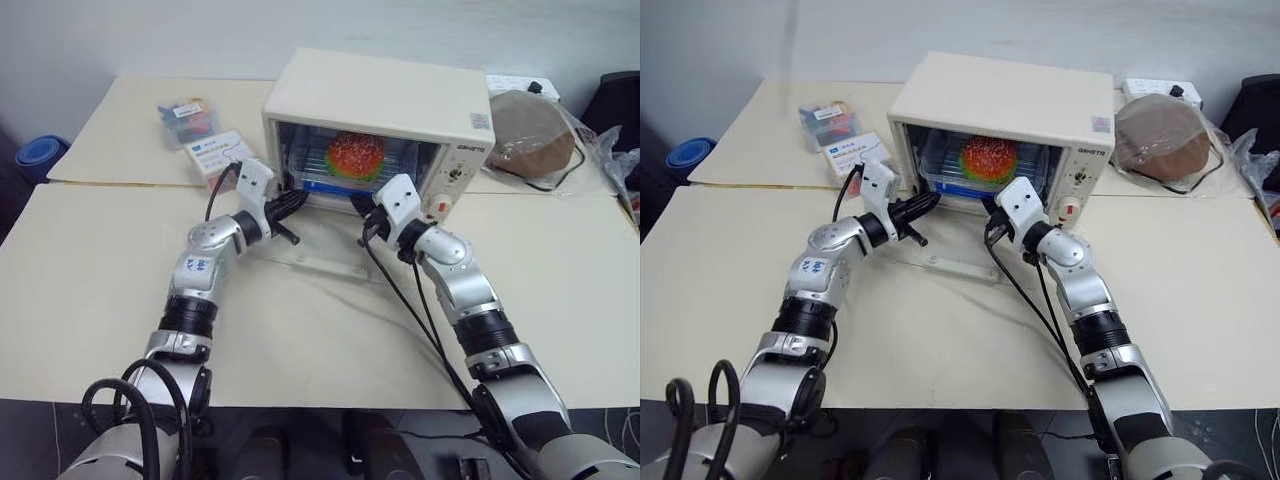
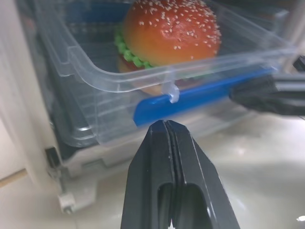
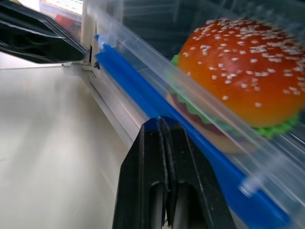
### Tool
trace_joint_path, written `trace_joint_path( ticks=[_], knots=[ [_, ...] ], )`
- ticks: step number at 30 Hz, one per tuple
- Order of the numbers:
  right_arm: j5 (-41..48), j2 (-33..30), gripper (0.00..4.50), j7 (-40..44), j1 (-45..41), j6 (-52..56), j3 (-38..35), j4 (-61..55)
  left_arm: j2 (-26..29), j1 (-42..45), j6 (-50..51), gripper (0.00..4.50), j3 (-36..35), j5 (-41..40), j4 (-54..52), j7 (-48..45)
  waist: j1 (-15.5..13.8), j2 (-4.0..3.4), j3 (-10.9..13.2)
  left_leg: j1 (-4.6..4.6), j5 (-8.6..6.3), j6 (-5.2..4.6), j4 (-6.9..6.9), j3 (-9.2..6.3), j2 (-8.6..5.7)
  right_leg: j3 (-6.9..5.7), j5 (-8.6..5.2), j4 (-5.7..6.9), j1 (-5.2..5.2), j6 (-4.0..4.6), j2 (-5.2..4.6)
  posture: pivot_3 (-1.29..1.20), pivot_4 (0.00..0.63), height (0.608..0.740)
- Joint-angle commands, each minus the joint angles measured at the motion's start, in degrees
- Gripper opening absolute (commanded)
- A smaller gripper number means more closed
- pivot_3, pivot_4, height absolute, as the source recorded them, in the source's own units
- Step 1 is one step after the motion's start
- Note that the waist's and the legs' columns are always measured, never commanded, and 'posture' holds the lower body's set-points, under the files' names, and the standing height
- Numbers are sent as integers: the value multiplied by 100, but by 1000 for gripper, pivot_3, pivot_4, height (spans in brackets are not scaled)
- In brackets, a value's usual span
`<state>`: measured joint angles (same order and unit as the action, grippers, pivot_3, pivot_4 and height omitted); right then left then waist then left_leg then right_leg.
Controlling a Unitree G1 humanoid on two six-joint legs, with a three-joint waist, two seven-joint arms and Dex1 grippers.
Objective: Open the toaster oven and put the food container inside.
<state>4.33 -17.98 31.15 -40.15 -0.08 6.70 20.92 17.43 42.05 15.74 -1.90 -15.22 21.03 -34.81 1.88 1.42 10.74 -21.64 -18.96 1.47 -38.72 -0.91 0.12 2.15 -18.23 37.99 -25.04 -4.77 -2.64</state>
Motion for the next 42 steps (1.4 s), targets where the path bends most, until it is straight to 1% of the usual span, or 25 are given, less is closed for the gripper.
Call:
trace_joint_path(
  ticks=[1, 3, 6, 8, 9, 10, 11, 13, 14, 16, 18, 21, 25, 28, 30, 32, 34, 37, 38, 39, 41, 42],
  knots=[
    [561, -371, 17, 584, 496, 404, -291, -1223, 568, -648, 507, 179, -492, -613, -1295, -456, 18, 0, 0, 0, 0, 1, 4, 0, 2, 7, 0, 0, -2, 0, 1, 0, 150, 740],
    [914, -653, 0, 924, 907, 654, -447, -1887, 998, -1159, 798, 594, -823, -1068, -1919, -866, 31, -1, 0, -1, 0, 2, 9, 0, 7, 10, 0, 1, -5, 0, 5, 0, 150, 740],
    [1357, -1202, 0, 1399, 1548, 904, -833, -2483, 1989, -2027, 983, 1428, -1321, -1410, -2383, -1713, 19, -1, 0, 0, -1, 3, 12, 0, 9, 11, 0, -2, -6, 1, 7, 0, 150, 740],
    [1295, -1593, 0, 1621, 1856, 857, -987, -2359, 2507, -2506, 784, 2045, -1644, -1507, -2449, -2241, -9, -3, 2, 5, -2, -1, 10, 0, 6, 11, -1, -19, 0, 2, 3, 0, 150, 740],
    [1184, -1790, 0, 1768, 1984, 690, -1002, -2180, 2781, -2766, 673, 2360, -1763, -1504, -2439, -2548, -16, -5, 3, 24, -5, -7, 12, -3, 3, 9, -2, -25, 25, 4, -1, 0, 150, 740],
    [1076, -1935, 0, 1884, 2075, 537, -990, -1918, 3051, -3092, 483, 2708, -1872, -1522, -2437, -3028, -18, -5, 3, 44, -23, -39, 17, -4, 4, 6, -3, -34, 48, 6, -2, 0, 150, 740],
    [968, -2039, 0, 1989, 2126, 359, -937, -1647, 3210, -3377, 184, 2978, -1997, -1542, -2398, -3449, -18, -5, 3, 56, -26, -44, 23, -4, 3, 6, -5, -42, 60, 9, -4, 0, 150, 740],
    [783, -2082, 0, 2163, 2114, 7, -779, -1140, 3307, -3724, -373, 3608, -2206, -1627, -2285, -4038, -33, -6, 3, 60, -26, -49, 36, -4, -2, 4, -5, -49, 64, 11, -15, 0, 150, 740],
    [661, -2054, 0, 2227, 2070, -242, -691, -887, 3284, -3785, -637, 3874, -2269, -1627, -2213, -4188, -35, -6, 3, 60, -24, -51, 44, -5, -7, 1, -6, -50, 62, 11, -21, 0, 150, 740],
    [492, -1917, 0, 2341, 1947, -757, -540, -414, 3300, -3833, -761, 4464, -2296, -1642, -2128, -4315, -30, -6, 3, 58, -22, -50, 47, -10, -7, -6, -6, -50, 61, 13, -23, 0, 150, 740],
    [343, -1783, 0, 2432, 1816, -1098, -365, -4, 3259, -3787, -689, 4464, -2286, -1745, -2214, -4259, -19, -8, 4, 57, -22, -49, 48, -8, -7, -6, -6, -48, 58, 13, -21, 0, 150, 740],
    [506, -1336, 0, 2483, 1625, -1348, -330, 326, 3045, -3548, -117, 4464, -2274, -2195, -2725, -3714, 31, 0, 0, 59, -22, -49, 47, -7, 0, -4, -6, -41, 58, 12, -13, 0, 150, 740],
    [1101, -782, 0, 2621, 1563, -1544, -661, 289, 2512, -3165, 376, 4464, -2389, -2611, -3144, -2597, 46, -1, 0, 56, -18, -41, 46, -8, 6, -4, -6, -28, 50, 12, -6, 0, 150, 740],
    [1805, -359, 0, 2678, 1531, -1648, -1040, 14, 2147, -2972, 665, 4464, -2532, -2961, -3264, -1921, 59, -1, 0, 55, -17, -38, 45, -7, 7, -3, -5, -16, 49, 12, -4, 0, 150, 740],
    [2280, -24, 0, 2426, 1292, -1701, -1396, -128, 1889, -2864, 668, 4464, -2529, -2988, -3279, -1500, 58, -1, 0, 54, -15, -34, 44, -11, 8, -5, -5, -17, 49, 12, -4, 0, 150, 740],
    [2565, 207, 0, 2158, 1019, -1632, -1649, -195, 1785, -2803, 600, 4464, -2472, -2878, -3251, -1322, 72, -2, 1, 54, -14, -32, 43, -9, 7, -4, -5, -18, 49, 12, -4, 0, 150, 740],
    [2831, 302, 0, 2051, 769, -1335, -1800, -306, 1804, -2786, 554, 4464, -2417, -2757, -3249, -1272, 81, -3, 1, 55, -6, -18, 38, -8, 5, -2, -5, -21, 46, 12, -4, 0, 150, 740],
    [2972, 259, 0, 1975, 552, -1050, -1892, -440, 1937, -2823, 381, 4464, -2339, -2503, -3146, -1358, 64, -3, 1, 54, 6, 4, 46, -15, 7, -9, -5, -21, 46, 12, -3, 0, 150, 740],
    [2958, 211, 383, 1995, 510, -1009, -1897, -469, 2007, -2846, 326, 4500, -2310, -2378, -3082, -1382, 58, -3, 1, 53, 6, 5, 51, -16, 8, -10, -5, -20, 46, 12, -2, 0, 150, 740],
    [2977, 128, 584, 2073, 496, -902, -1892, -544, 2120, -2895, 292, 4500, -2266, -2228, -3015, -1418, 53, -3, 1, 51, 6, 5, 53, -16, 7, -10, -5, -20, 47, 12, -2, 0, 150, 740],
    [3040, -73, 1241, 2285, 554, -563, -1833, -730, 2264, -2988, 103, 4500, -2224, -1991, -2898, -1517, 39, -6, 3, 48, 5, 3, 53, -12, 4, -7, -5, -22, 46, 12, -5, 0, 150, 740],
    [2975, -176, 1593, 2407, 605, -566, -1799, -799, 2340, -3064, 2, 4500, -2214, -1884, -2833, -1587, 26, -6, 3, 46, 4, 0, 53, -11, 3, -6, -5, -23, 46, 12, -6, 0, 150, 740]
  ],
)
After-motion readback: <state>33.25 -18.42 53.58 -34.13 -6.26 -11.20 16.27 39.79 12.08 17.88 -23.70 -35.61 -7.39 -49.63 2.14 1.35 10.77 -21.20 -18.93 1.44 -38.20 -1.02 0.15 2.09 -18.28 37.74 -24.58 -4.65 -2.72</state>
